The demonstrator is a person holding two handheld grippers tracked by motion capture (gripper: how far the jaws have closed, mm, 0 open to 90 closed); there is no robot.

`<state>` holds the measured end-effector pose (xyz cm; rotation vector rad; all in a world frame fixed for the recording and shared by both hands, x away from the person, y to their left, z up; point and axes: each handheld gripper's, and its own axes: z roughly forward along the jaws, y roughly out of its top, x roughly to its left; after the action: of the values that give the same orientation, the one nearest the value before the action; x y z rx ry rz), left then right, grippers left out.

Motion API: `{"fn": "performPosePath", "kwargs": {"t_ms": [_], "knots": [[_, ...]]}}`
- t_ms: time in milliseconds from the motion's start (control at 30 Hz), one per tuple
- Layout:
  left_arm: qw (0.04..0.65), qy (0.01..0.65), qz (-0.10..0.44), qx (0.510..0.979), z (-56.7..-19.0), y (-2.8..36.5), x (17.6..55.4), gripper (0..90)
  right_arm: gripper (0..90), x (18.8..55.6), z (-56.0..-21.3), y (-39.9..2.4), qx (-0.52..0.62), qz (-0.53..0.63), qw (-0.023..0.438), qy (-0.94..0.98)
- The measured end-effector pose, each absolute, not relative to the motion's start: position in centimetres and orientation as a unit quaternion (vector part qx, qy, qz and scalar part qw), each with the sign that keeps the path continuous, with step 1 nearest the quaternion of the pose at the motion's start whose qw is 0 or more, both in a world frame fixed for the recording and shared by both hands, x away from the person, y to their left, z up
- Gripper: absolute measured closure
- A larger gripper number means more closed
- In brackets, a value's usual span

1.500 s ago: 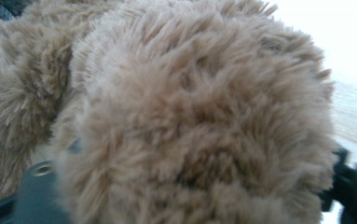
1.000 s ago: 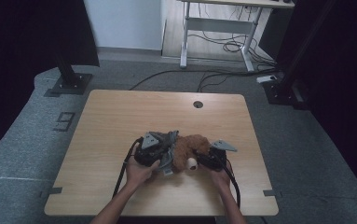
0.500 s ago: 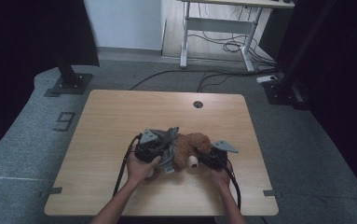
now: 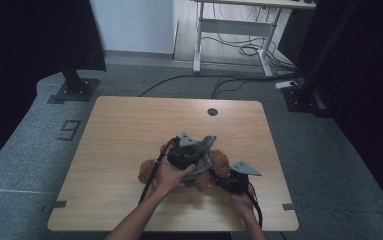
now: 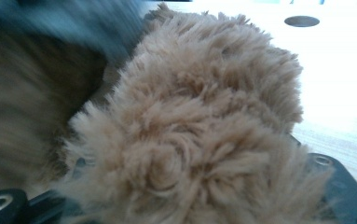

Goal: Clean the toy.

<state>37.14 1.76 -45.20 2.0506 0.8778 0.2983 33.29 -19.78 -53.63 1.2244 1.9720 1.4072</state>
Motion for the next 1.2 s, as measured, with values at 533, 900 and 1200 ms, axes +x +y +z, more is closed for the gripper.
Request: {"fn": "performPosePath", "kwargs": {"t_ms": [533, 900, 1200], "knots": [[0.467, 0.397, 0.132, 0.779, -46.4, 12.6, 34.2, 77.4, 44.0, 32.4, -53.6, -20.3, 0.431, 0.513, 0.194, 0.717], [0.442, 0.442, 0.109, 0.773, -47.9, 16.7, 34.6, 76.8, 43.7, 32.0, -53.7, -20.3, 0.421, 0.517, 0.193, 0.72], [0.459, 0.43, 0.131, 0.766, -45.7, 15.6, 34.5, 76.8, 43.6, 32.1, -53.7, -20.3, 0.424, 0.518, 0.193, 0.718]]}}
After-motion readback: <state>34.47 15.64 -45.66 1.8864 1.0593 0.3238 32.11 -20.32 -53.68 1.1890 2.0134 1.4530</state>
